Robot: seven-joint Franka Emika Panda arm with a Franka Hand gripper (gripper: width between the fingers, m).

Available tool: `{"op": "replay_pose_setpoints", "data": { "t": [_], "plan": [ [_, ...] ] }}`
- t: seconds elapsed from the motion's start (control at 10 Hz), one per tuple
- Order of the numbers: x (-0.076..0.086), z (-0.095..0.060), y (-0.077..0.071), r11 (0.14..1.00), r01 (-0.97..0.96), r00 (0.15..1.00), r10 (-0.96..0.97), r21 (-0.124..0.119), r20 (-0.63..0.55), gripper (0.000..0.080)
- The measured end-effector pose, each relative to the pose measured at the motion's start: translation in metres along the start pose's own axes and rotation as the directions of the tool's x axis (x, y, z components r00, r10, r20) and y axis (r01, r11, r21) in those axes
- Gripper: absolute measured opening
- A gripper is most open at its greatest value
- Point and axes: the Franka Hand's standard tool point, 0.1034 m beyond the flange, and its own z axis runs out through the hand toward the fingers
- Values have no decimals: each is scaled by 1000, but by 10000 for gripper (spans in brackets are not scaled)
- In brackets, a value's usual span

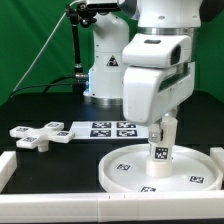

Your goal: Assemble round table

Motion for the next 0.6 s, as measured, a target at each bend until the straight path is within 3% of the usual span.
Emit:
{"op": "replay_pose_setpoints", "data": {
  "t": [0.4,0.6],
  "plan": [
    [-1,0,1,962,-273,962,273,2,-7,407],
    [-2,1,1,871,-490,871,491,27,-17,407]
  ]
}}
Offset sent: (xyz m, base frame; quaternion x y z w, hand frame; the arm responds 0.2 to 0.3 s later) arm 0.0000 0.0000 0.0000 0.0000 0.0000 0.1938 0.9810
